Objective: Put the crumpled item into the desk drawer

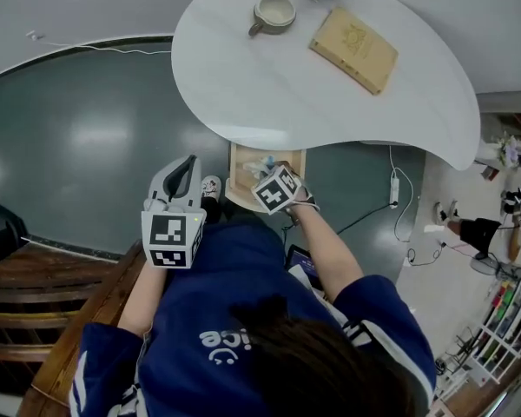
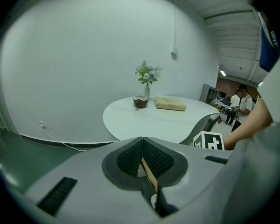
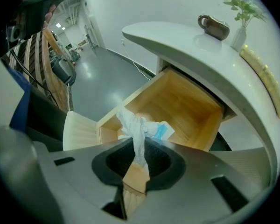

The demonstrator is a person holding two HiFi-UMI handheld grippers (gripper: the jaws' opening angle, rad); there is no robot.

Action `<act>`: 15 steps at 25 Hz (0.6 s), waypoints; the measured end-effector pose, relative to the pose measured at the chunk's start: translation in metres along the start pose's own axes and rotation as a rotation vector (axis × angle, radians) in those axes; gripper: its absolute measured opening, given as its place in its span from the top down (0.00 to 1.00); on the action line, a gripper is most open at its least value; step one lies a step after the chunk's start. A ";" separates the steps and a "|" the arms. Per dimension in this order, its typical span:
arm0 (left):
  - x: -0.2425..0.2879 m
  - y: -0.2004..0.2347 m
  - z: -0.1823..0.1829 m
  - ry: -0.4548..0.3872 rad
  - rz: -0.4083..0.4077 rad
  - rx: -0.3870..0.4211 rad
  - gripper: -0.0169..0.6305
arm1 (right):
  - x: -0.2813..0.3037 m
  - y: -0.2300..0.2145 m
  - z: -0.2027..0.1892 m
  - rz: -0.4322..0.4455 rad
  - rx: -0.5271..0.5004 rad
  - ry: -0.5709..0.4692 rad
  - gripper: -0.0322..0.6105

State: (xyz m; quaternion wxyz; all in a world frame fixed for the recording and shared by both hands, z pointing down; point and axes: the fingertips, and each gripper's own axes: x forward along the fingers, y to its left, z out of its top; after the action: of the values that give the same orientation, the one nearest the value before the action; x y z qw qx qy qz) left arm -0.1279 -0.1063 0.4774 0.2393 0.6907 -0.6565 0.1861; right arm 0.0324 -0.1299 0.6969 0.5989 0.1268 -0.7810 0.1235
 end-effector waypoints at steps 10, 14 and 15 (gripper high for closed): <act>-0.001 0.007 -0.019 0.061 0.044 -0.042 0.97 | 0.035 0.006 -0.012 0.042 -0.120 0.086 0.84; 0.000 0.006 -0.024 0.069 0.055 -0.097 0.97 | 0.047 0.008 -0.016 0.058 -0.175 0.119 0.84; 0.001 0.007 -0.027 0.073 0.060 -0.116 0.97 | 0.049 0.009 -0.016 0.068 -0.182 0.123 0.84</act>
State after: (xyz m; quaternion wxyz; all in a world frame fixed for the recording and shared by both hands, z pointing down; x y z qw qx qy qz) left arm -0.1330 -0.0918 0.5001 0.2970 0.6486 -0.6773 0.1798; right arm 0.0316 -0.1188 0.7484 0.6503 0.0373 -0.7545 0.0799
